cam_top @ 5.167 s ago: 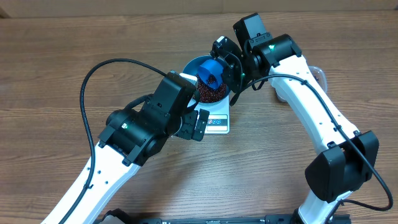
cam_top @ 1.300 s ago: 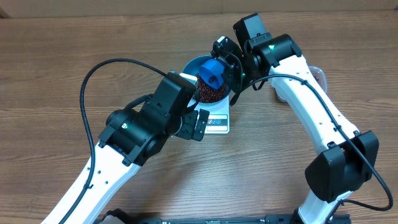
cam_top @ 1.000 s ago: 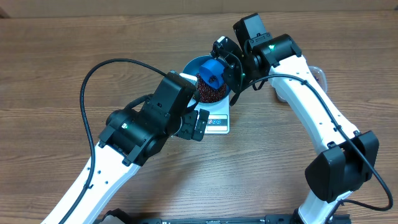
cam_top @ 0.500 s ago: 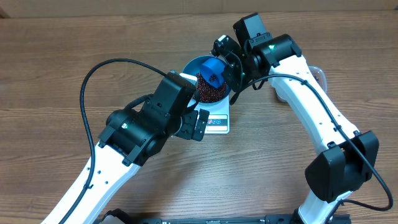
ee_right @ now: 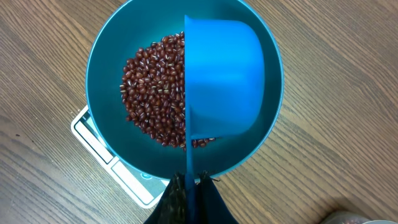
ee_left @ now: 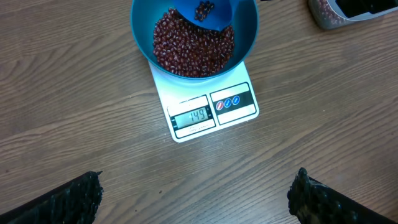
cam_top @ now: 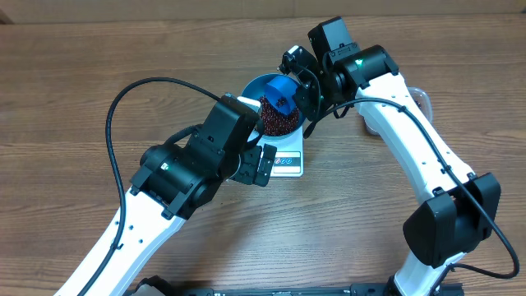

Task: Scoop item into bowl and weigh 150g on scale
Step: 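Keep the blue scoop tilted over the teal bowl, trickling beans in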

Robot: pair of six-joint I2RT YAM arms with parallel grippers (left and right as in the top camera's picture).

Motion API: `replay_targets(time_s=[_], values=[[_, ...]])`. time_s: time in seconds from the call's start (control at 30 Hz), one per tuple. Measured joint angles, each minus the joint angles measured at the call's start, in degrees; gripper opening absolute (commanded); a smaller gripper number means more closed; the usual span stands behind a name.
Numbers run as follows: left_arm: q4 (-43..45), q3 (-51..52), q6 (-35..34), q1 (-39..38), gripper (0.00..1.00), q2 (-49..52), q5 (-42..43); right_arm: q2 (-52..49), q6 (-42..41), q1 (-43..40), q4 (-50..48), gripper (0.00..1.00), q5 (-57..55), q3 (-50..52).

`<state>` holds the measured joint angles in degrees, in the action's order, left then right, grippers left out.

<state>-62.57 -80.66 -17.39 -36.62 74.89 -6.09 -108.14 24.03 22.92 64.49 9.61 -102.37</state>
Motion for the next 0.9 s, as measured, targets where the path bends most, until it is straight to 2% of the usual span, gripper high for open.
replay_targets(time_s=[0.37,0.9], values=[[0.0,0.0,0.0,0.0,1.0,0.0,0.0,0.0,2.5,0.0,2.4,0.04,0.8,0.0],[0.0,0.0,0.0,0.0,0.99,0.0,0.0,0.0,4.4,0.0,1.0,0.04,0.7,0.0]])
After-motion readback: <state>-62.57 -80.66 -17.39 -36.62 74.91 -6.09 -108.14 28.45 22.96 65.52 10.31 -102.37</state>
